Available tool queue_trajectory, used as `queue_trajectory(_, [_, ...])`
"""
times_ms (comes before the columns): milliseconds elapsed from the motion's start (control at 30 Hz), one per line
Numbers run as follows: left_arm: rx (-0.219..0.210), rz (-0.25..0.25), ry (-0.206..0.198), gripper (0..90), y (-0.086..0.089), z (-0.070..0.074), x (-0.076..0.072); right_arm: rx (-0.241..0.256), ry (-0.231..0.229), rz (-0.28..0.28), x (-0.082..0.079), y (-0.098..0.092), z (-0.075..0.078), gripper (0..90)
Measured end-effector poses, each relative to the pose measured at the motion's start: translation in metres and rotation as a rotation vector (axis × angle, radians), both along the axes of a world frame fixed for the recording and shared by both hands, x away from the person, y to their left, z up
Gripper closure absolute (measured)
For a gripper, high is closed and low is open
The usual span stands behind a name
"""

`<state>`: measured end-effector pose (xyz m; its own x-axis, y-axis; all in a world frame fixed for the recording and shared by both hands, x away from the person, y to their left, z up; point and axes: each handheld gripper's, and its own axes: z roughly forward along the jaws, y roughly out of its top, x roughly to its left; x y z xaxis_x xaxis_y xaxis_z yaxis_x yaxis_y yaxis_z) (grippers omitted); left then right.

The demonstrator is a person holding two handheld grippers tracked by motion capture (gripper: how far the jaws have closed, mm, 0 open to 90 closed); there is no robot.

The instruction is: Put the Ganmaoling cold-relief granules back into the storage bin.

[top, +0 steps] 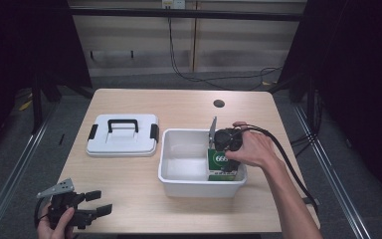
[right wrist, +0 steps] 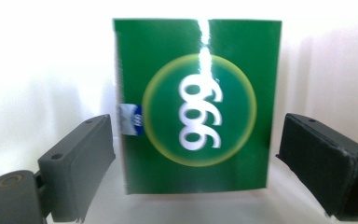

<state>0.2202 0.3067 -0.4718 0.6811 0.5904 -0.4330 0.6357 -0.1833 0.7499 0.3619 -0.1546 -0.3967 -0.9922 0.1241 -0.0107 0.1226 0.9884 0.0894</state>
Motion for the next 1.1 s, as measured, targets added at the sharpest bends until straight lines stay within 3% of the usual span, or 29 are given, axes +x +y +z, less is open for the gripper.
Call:
queue_trajectory(33, [-0.001, 0.0, 0.001, 16.1, 0.0, 0.0, 0.0, 0.019, 0.02, -0.006, 0.0, -0.001, 0.001, 9.5])
queue_trajectory(200, [0.0, 0.0, 0.0, 16.0, 0.0, 0.0, 0.0, 0.073, 0.025, -0.015, -0.001, -0.006, 0.009, 9.5])
queue_trajectory(600, [0.001, -0.001, -0.001, 16.1, 0.0, 0.0, 0.0, 0.157, -0.003, -0.049, -0.008, -0.02, 0.021, 9.5])
queue_trajectory(700, [0.001, -0.002, -0.002, 16.1, 0.0, 0.0, 0.0, 0.234, -0.012, -0.056, -0.007, -0.026, 0.027, 10.9])
queue_trajectory(1100, [0.002, 0.0, -0.003, 16.0, 0.0, 0.0, 0.0, 0.365, -0.037, -0.104, -0.015, -0.045, 0.043, 13.7])
